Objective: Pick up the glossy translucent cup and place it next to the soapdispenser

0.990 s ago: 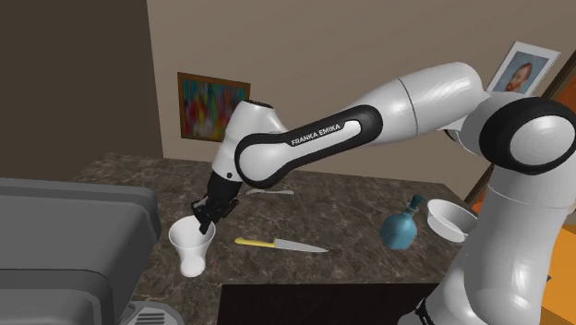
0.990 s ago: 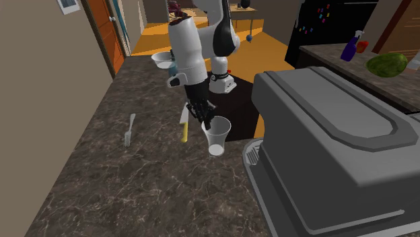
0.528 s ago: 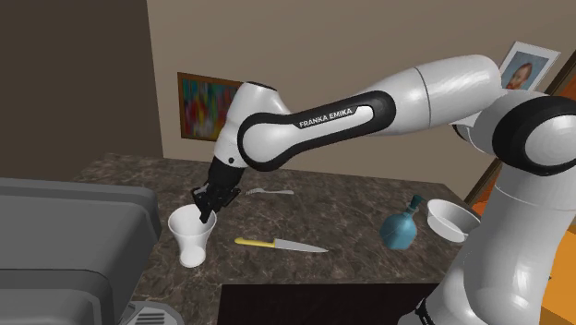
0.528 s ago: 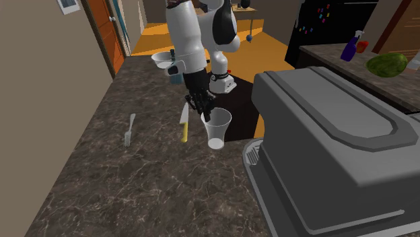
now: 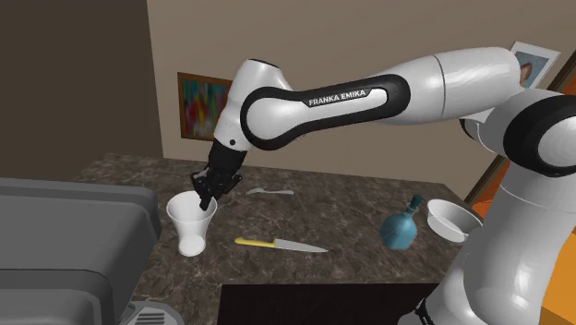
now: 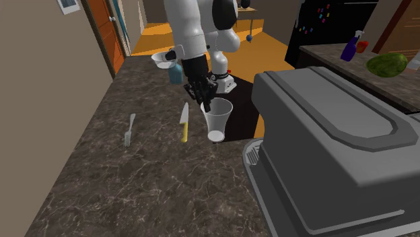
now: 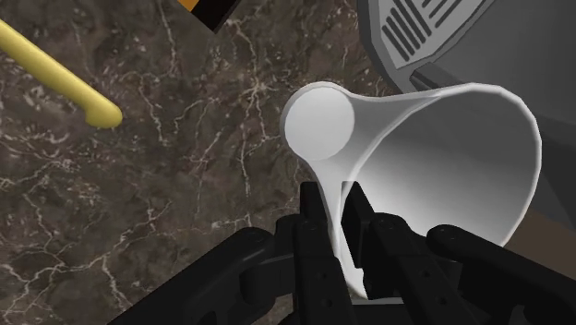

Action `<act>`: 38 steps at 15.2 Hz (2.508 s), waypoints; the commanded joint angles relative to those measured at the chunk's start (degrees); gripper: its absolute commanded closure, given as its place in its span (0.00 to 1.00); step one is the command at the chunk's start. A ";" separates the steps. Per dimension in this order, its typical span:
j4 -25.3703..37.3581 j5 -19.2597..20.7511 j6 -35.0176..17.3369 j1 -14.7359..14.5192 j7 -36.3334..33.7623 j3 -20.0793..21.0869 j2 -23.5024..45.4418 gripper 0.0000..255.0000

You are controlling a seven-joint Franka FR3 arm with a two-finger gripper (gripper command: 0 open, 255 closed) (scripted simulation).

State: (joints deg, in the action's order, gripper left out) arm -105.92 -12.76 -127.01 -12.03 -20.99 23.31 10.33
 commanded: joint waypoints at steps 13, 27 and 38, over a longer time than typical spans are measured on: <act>8.25 0.40 10.04 0.23 -2.12 -0.04 -2.09 1.00; 19.64 1.57 20.61 0.03 -4.73 -0.02 -1.51 1.00; 11.43 -3.95 24.22 5.17 3.38 -3.37 -11.91 1.00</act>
State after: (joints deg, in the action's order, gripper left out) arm -92.00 -15.70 -102.49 -7.74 -19.47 20.66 0.26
